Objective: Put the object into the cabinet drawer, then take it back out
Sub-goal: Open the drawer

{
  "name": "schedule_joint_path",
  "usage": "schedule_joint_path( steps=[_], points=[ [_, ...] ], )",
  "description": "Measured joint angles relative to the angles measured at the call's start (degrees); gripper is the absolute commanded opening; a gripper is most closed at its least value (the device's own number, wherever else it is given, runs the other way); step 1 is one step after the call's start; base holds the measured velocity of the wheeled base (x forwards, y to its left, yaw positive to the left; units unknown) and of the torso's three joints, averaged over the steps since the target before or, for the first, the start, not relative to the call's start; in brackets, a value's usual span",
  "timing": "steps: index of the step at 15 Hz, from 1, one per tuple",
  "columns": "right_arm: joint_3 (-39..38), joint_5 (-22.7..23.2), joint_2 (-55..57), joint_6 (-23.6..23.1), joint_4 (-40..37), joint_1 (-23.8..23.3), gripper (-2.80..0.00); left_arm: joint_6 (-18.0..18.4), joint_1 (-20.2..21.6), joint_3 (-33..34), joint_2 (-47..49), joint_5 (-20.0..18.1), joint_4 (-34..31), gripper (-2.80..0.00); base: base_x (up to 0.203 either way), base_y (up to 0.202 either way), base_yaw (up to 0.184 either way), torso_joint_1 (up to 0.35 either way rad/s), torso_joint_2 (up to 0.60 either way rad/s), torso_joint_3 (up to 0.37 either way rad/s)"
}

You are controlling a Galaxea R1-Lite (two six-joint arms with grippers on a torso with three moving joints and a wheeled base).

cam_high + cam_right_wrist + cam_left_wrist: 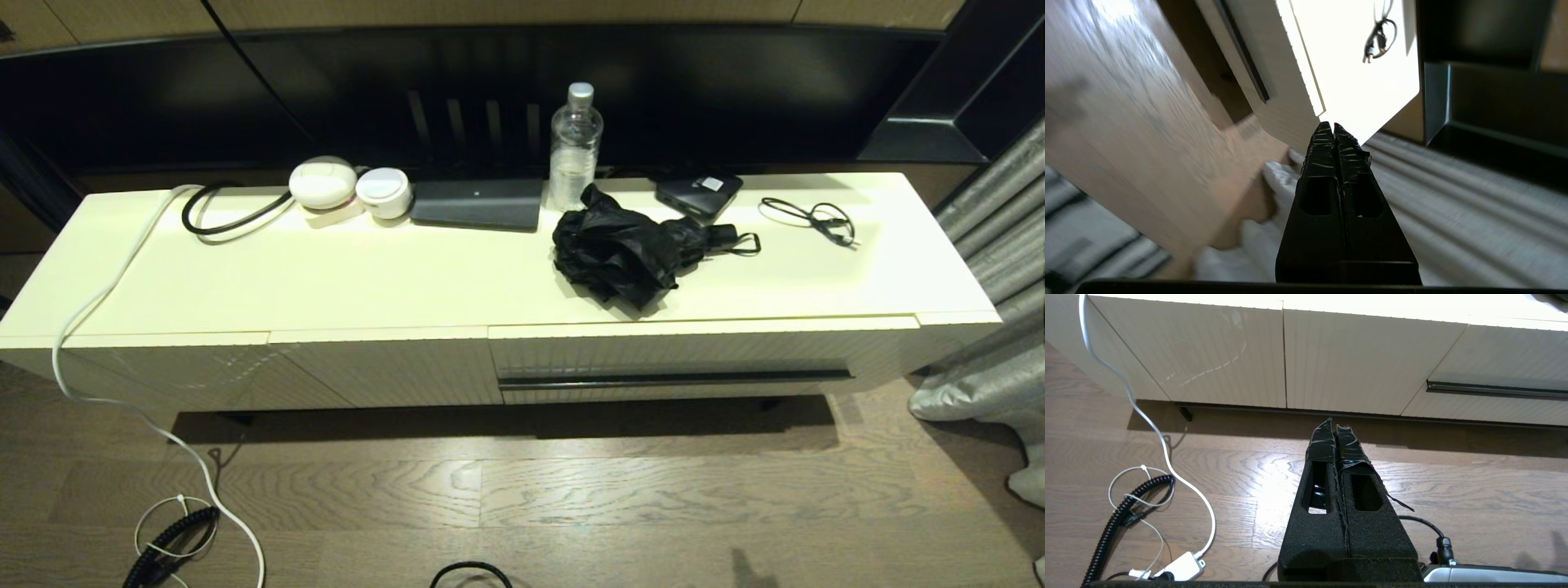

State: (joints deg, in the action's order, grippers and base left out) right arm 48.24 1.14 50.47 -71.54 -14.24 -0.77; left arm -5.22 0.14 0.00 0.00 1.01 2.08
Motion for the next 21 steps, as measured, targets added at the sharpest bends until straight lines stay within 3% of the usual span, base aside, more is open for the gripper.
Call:
schedule_joint_path(
  steps=[2, 4, 7, 9, 11, 14, 17, 21],
  points=[
    [-3.5, -1.5, 3.3, -6.4, 7.4, 0.5, -2.8, 0.0, 0.0, 0.0, 0.0, 0.0, 0.0, -2.8, 0.0, 0.0, 0.0, 0.0, 0.0, 0.0],
    [-6.0, -2.6, 7.3, -9.8, 17.2, 1.1, -2.8, 0.0, 0.0, 0.0, 0.0, 0.0, 0.0, -2.8, 0.0, 0.0, 0.0, 0.0, 0.0, 0.0],
    [-7.3, -3.9, 15.1, -12.5, 29.7, 3.3, -2.8, 0.0, 0.0, 0.0, 0.0, 0.0, 0.0, -2.8, 0.0, 0.0, 0.0, 0.0, 0.0, 0.0],
    [-7.8, -7.4, 20.5, -12.5, 36.3, 6.9, -2.8, 0.0, 0.0, 0.0, 0.0, 0.0, 0.0, -2.8, 0.0, 0.0, 0.0, 0.0, 0.0, 0.0],
    [-8.0, -11.2, 24.3, -9.5, 39.4, 10.9, -2.8, 0.0, 0.0, 0.0, 0.0, 0.0, 0.0, -2.8, 0.0, 0.0, 0.0, 0.0, 0.0, 0.0],
    [-8.1, -15.3, 28.2, -2.4, 37.7, 15.4, -2.8, 0.0, 0.0, 0.0, 0.0, 0.0, 0.0, -2.8, 0.0, 0.0, 0.0, 0.0, 0.0, 0.0],
    [-8.4, -16.3, 30.6, 4.2, 37.0, 17.3, -2.8, 0.0, 0.0, 0.0, 0.0, 0.0, 0.0, -2.8, 0.0, 0.0, 0.0, 0.0, 0.0, 0.0],
    [-9.7, -16.2, 32.1, 6.7, 35.7, 17.8, -2.8, 0.0, 0.0, 0.0, 0.0, 0.0, 0.0, -2.8, 0.0, 0.0, 0.0, 0.0, 0.0, 0.0]
  ],
)
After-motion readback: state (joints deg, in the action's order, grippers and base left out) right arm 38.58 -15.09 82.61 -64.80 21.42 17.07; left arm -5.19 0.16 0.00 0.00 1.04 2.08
